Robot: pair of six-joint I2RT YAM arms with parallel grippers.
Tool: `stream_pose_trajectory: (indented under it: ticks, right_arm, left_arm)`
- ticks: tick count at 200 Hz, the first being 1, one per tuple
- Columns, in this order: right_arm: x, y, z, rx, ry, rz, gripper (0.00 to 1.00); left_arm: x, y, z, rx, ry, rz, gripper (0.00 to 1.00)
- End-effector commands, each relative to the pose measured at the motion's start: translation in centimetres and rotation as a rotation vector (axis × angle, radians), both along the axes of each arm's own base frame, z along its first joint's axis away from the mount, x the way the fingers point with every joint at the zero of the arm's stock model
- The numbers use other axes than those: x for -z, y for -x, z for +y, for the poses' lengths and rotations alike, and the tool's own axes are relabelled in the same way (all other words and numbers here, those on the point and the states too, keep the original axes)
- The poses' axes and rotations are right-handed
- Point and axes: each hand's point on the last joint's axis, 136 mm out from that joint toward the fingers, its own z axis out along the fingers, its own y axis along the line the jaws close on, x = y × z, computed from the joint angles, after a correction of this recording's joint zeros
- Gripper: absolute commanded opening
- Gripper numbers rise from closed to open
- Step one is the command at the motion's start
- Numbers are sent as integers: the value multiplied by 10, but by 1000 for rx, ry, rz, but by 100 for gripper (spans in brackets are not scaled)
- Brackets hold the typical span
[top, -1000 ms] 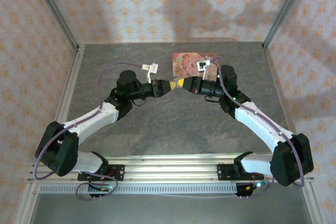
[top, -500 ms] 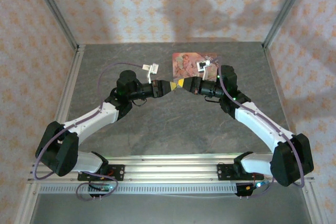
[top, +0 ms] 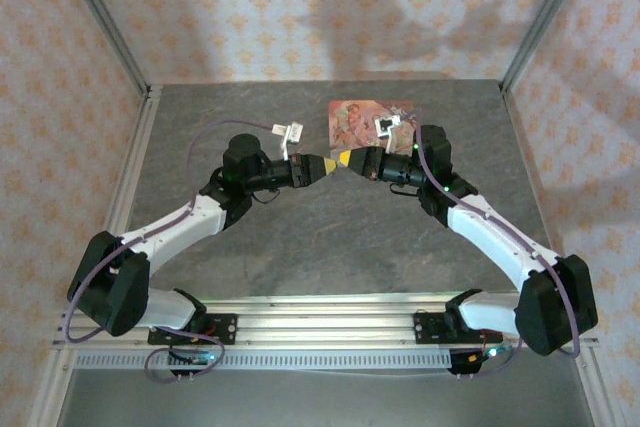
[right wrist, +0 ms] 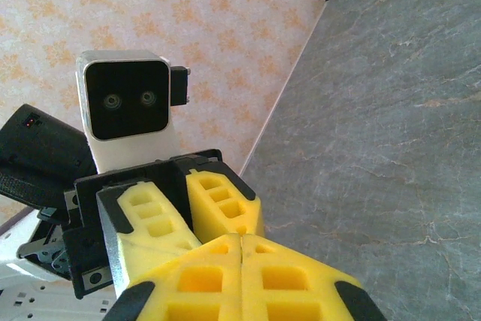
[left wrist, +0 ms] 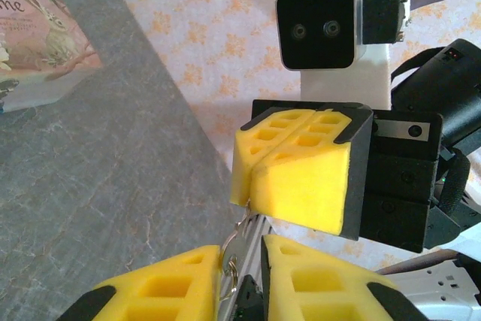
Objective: Unlock the padlock with the key
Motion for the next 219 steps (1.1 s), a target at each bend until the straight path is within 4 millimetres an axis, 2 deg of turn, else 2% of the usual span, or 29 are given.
stream_pose_trajectory:
  ticks: [1,63,108,163,185,219]
  right_arm:
    - [-13,-1,-3,15,-22,-49,0]
    - [-9,-2,-2,12,-22,-40,0]
    - [-8,-2,-2,13,-20,-41,0]
    - [-6,-3,-6,39,-9,-47,0]
    - [-4,-2,-6,39,-7,-43,0]
    - [-5,-4,-10,64,-1,-46,0]
  left_arm:
    - [-13,5,-8,43,4,-47,22]
    - [-16,2,-10,48,7,-54,22]
    - [-17,0,-10,38,5,-59,7]
    - [-11,-1,-7,21,-18,-48,8]
    - [-12,0,-7,26,-19,-49,0]
    - [-9,0,-6,18,-39,-48,0]
